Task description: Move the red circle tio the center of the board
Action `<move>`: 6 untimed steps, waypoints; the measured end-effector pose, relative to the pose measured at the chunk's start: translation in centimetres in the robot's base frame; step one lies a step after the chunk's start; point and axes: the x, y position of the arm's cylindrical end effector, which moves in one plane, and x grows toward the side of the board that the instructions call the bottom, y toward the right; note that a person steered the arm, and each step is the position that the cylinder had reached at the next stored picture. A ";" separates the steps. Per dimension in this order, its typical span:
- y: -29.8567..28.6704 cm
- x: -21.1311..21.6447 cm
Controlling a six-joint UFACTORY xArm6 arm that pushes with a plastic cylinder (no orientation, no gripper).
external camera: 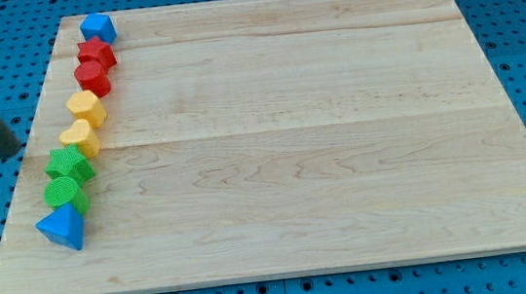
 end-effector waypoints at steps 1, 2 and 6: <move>0.0 -4.7; 8.0 -6.3; 18.2 -10.5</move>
